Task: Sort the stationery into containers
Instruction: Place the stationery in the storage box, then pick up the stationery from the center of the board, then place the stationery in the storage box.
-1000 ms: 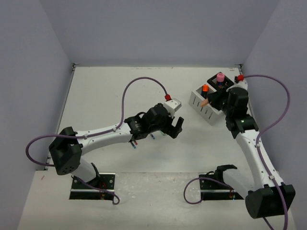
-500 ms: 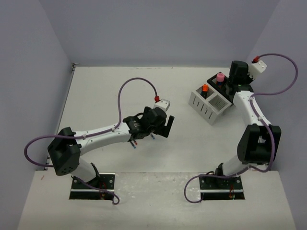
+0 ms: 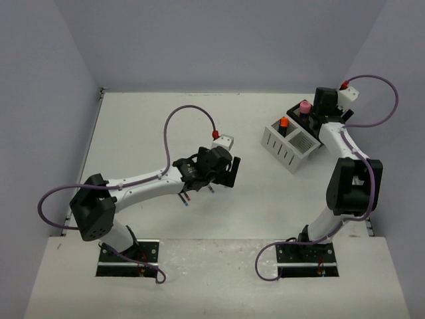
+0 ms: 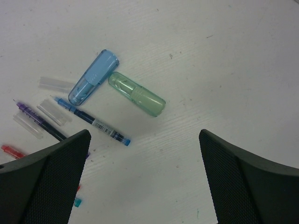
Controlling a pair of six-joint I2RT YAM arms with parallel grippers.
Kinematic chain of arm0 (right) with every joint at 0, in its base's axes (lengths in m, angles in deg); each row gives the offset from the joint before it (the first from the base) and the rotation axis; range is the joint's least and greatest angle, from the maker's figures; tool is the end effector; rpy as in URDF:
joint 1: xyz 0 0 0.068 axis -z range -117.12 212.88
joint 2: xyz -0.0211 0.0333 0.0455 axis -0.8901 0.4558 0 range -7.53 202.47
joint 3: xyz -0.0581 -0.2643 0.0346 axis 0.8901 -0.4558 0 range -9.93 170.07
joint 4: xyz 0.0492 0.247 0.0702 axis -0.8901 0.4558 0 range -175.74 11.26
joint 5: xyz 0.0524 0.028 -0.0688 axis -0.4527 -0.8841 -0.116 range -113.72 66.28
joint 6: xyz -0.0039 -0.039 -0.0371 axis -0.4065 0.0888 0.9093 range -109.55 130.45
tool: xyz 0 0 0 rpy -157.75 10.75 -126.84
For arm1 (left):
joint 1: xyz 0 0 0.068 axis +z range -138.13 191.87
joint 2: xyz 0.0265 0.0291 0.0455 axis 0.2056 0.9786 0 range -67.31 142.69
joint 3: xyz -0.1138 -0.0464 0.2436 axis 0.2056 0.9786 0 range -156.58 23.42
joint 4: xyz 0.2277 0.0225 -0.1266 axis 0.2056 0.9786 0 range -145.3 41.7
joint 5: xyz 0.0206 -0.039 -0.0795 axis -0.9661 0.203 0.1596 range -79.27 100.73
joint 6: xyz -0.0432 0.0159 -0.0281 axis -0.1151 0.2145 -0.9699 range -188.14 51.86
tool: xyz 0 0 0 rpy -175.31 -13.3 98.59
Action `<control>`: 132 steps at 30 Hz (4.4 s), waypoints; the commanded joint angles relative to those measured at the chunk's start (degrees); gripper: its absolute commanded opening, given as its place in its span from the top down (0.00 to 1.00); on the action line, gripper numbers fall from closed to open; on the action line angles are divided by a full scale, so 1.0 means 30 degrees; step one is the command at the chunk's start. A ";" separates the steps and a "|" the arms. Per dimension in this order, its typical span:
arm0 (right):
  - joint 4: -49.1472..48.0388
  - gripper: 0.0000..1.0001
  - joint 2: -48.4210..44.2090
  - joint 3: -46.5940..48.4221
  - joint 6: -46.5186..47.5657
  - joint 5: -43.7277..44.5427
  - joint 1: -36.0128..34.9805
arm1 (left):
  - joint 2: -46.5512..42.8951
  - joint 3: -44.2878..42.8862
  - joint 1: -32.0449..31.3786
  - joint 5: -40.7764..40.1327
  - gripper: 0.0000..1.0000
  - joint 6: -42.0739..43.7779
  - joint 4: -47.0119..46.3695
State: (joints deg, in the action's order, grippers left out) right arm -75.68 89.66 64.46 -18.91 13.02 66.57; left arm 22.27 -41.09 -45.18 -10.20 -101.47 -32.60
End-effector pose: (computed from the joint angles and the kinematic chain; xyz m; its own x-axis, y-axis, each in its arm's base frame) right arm 0.3861 -0.0461 0.2801 -0.2009 0.4066 -0.8913 0.7474 0.6517 0.1288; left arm 0.1944 -0.2763 0.2487 -0.6953 0.1290 -0.7070 0.3243 0.9342 -0.1484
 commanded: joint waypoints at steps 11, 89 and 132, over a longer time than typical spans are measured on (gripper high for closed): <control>0.1838 0.29 -1.0025 -0.4752 -0.1321 -0.3788 -0.5888 | 0.5780 -0.5271 0.0177 -0.2576 0.20 -0.7116 0.3473; 0.1219 1.00 -1.1337 -0.7079 -0.2753 -0.6888 -0.5067 | -0.6537 0.7090 -0.1024 0.0414 0.00 -0.1482 -0.9674; 0.1468 0.02 -1.3569 -0.7933 -0.0087 -1.3030 -0.3365 | 0.3127 -0.1960 0.3619 0.3694 0.17 0.6788 -0.1515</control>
State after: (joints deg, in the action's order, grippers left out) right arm -71.44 55.11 48.78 -21.49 -7.47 57.59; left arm 28.96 -42.46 -37.02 -2.50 -89.60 -37.68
